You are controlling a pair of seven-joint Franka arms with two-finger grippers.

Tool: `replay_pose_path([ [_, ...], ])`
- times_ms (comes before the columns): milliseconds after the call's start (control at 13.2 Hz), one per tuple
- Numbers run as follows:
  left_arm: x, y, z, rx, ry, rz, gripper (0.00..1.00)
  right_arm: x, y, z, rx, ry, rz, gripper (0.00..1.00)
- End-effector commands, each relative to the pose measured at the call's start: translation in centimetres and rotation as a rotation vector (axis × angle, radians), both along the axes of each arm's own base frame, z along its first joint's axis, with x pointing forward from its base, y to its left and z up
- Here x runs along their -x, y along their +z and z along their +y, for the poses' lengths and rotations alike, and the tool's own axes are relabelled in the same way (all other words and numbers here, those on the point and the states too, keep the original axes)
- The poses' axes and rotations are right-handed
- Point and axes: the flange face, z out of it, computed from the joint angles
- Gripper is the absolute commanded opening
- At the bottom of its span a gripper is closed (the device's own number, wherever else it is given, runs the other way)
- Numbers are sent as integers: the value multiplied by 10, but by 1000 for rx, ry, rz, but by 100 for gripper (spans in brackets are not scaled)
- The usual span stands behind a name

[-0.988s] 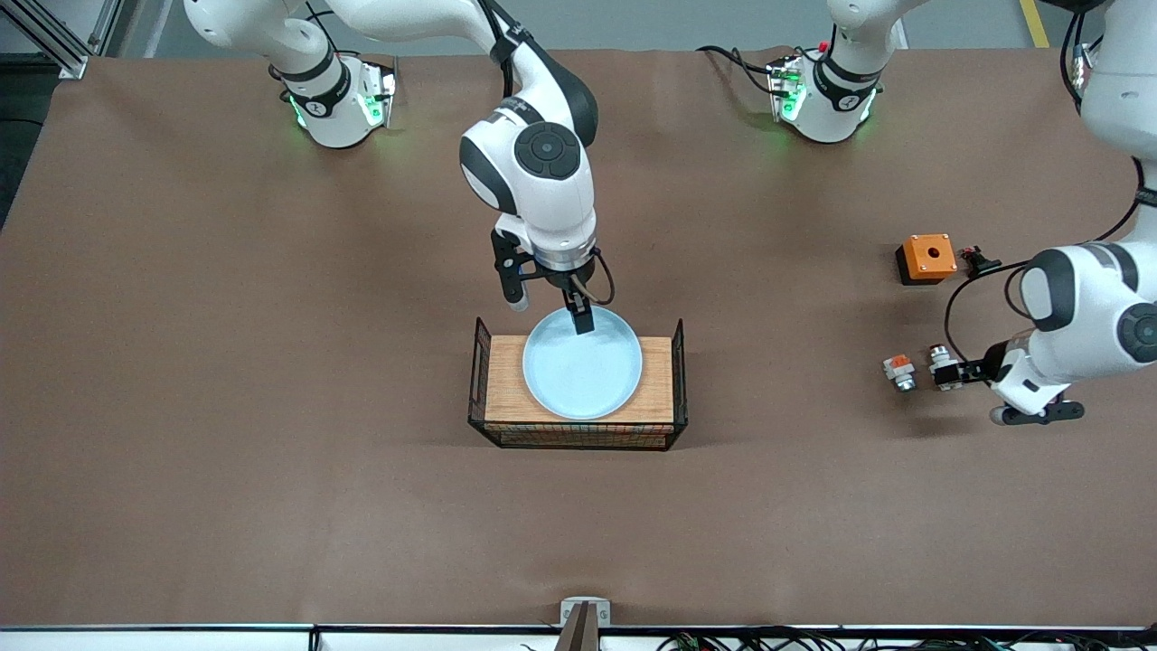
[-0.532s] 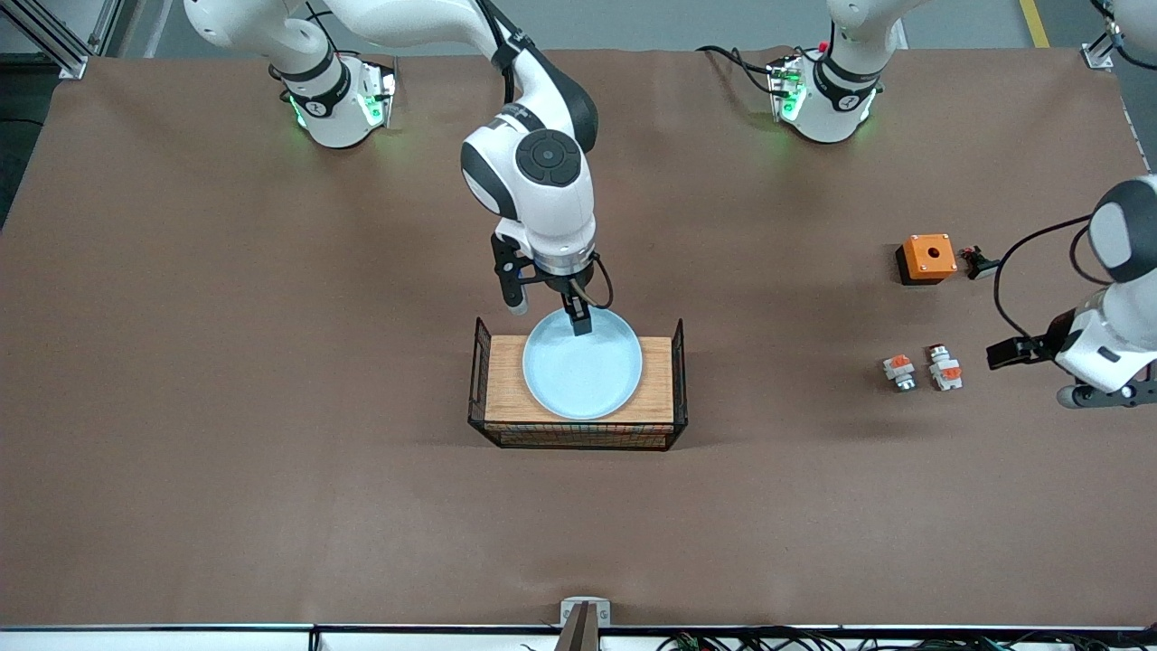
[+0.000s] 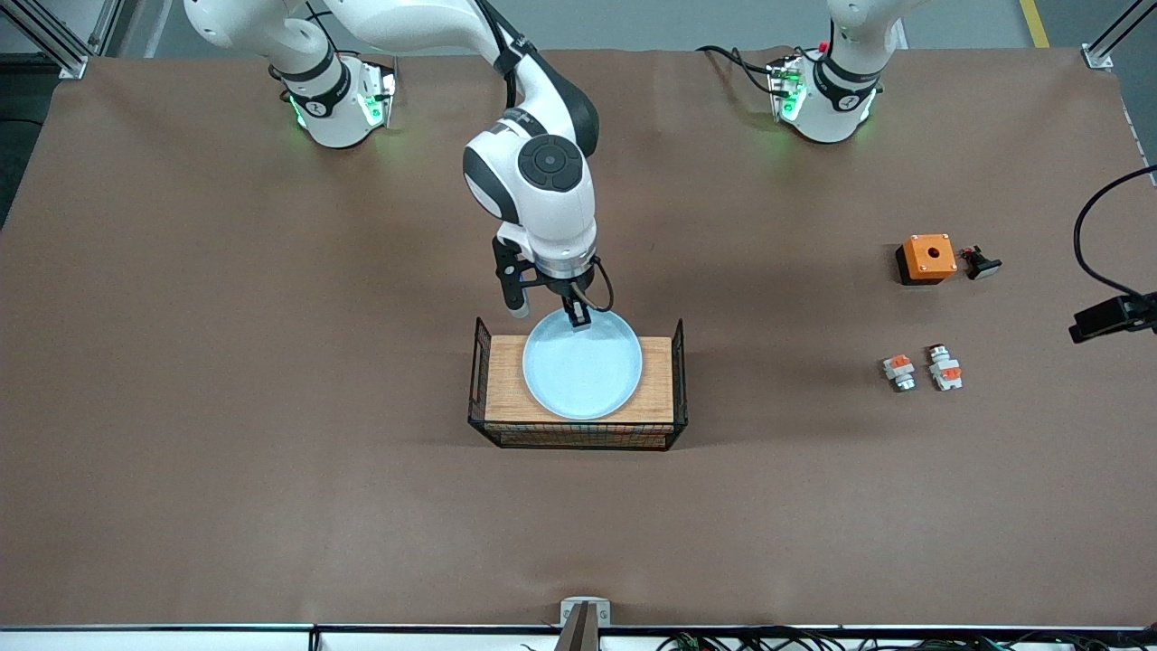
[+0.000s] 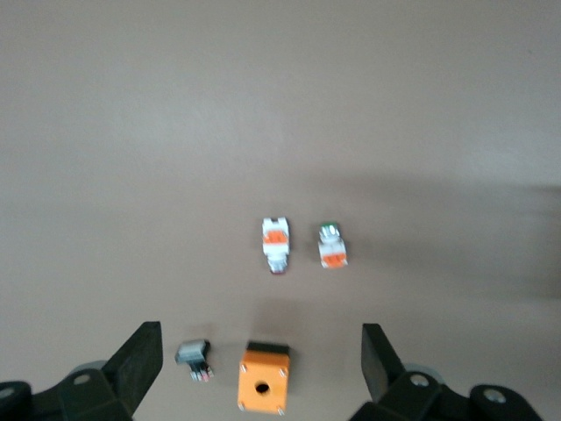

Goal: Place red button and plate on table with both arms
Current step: 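Lift the blue plate out of the tray with the right gripper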

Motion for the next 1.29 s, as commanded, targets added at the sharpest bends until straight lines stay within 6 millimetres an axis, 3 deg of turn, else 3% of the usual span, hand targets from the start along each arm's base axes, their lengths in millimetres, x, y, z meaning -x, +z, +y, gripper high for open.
replay_pose_path([
  [0,26,42,-8,-8,0,-4,100,-2,5,7,17,63,-31,32],
  [304,59,74,-25,-19,-11,50,100,0,-2,9,36,108,-34,15],
  [456,68,88,-44,-32,-24,30,100,-1,-7,9,53,119,-40,2],
  [836,96,88,-61,50,-22,45,100,-1,-1,12,45,132,-48,0],
  [1216,98,83,-76,43,-51,60,100,-2,20,8,36,174,-60,0],
])
